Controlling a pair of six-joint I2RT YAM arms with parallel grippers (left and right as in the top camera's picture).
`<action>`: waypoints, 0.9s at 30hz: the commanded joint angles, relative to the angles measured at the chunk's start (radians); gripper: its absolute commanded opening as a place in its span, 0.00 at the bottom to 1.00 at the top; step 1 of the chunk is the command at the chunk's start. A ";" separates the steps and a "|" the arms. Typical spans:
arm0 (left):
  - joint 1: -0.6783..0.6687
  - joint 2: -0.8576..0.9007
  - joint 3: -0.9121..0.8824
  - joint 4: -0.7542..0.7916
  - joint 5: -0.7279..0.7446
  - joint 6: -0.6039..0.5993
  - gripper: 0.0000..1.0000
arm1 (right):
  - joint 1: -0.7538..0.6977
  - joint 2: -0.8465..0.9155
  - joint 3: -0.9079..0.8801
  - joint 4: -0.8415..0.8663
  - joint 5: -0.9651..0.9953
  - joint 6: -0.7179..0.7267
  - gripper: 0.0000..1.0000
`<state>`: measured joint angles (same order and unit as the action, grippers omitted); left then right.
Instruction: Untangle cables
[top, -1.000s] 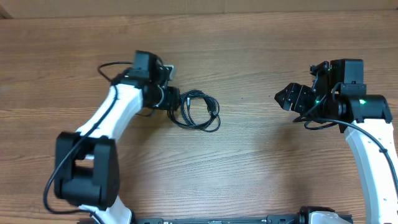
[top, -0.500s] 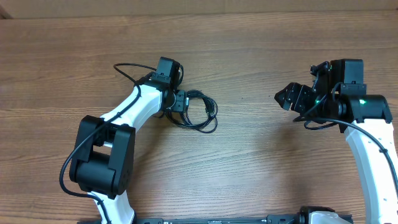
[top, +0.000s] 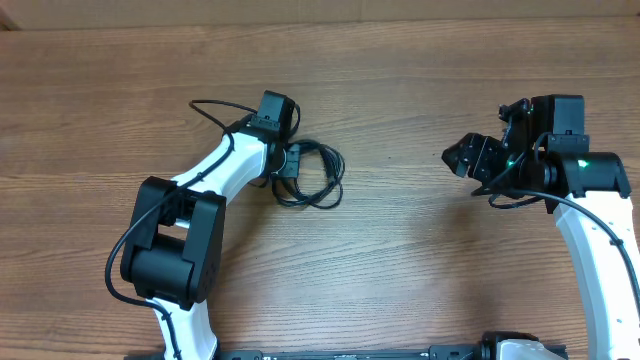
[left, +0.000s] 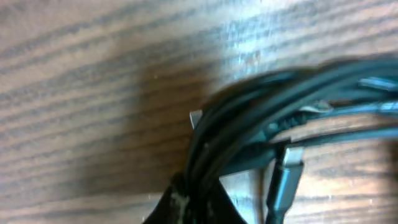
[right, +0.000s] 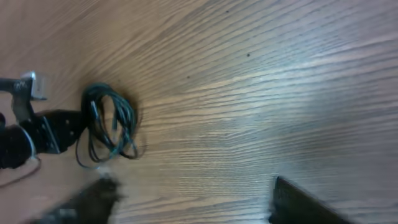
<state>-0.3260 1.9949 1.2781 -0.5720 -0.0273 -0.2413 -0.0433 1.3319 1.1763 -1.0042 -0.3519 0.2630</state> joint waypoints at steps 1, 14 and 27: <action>0.001 -0.008 0.014 -0.033 0.104 -0.018 0.04 | 0.005 -0.010 0.023 0.035 -0.096 0.048 0.63; 0.080 -0.369 0.129 -0.058 0.658 0.103 0.04 | 0.251 0.004 0.024 0.356 -0.289 0.217 0.63; 0.084 -0.366 0.129 -0.115 0.660 0.095 0.04 | 0.343 0.068 0.024 0.459 -0.181 0.318 0.59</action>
<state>-0.2478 1.6253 1.3987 -0.6891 0.5850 -0.1570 0.2539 1.3693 1.1782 -0.5629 -0.5648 0.5282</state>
